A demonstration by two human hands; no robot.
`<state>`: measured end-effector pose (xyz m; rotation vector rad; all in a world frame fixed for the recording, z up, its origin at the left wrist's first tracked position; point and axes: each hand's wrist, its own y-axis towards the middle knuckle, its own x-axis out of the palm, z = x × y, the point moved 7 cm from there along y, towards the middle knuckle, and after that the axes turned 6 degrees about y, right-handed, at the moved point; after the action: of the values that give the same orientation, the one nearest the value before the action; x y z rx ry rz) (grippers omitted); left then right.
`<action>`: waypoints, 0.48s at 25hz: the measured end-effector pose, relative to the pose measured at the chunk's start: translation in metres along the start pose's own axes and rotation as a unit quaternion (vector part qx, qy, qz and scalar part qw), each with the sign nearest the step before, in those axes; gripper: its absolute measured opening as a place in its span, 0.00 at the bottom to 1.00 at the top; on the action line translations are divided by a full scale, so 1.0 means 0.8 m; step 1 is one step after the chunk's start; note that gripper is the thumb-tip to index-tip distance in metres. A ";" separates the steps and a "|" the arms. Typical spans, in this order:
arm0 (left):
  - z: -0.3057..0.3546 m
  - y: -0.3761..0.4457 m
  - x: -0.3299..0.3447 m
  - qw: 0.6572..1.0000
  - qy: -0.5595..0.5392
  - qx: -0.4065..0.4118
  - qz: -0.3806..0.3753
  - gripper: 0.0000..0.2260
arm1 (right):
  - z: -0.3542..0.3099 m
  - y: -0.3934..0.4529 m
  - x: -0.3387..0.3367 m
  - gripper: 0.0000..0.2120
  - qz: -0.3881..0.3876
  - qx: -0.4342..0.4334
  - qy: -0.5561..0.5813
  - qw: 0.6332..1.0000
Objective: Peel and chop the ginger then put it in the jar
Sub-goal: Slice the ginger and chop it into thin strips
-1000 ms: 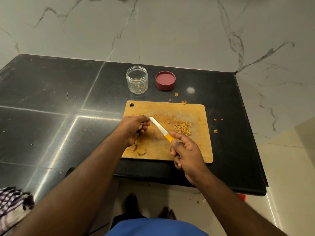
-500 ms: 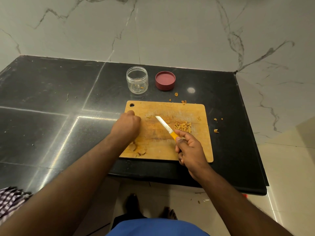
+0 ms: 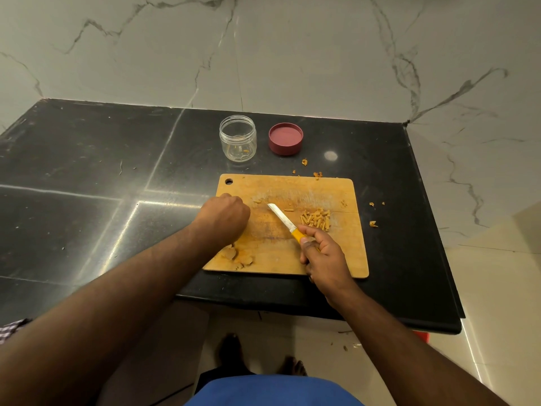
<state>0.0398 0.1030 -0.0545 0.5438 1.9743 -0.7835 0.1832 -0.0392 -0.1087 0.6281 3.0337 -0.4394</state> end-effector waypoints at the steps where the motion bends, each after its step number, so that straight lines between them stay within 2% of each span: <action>1: -0.004 0.001 0.003 1.000 -0.012 0.002 0.000 0.10 | 0.000 0.000 -0.001 0.13 0.001 0.000 0.000 1.000; 5: -0.019 0.003 0.005 0.997 -0.080 -0.009 -0.001 0.09 | 0.000 -0.002 -0.002 0.12 0.007 0.002 0.010 1.000; 7: -0.036 0.006 -0.004 0.985 -0.163 -0.054 0.017 0.09 | -0.002 -0.003 -0.002 0.12 0.008 0.011 0.032 0.999; 9: -0.047 0.006 -0.010 0.954 -0.281 -0.100 0.020 0.13 | -0.006 -0.006 -0.004 0.13 0.009 0.022 0.063 0.998; 12: -0.035 -0.001 -0.011 0.902 -0.415 -0.115 0.006 0.19 | -0.013 -0.012 -0.009 0.13 0.011 0.026 0.091 0.995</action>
<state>0.0270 0.1219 -0.0362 0.0427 1.2320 -0.6136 0.1867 -0.0474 -0.0958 0.7429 3.1909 -0.4875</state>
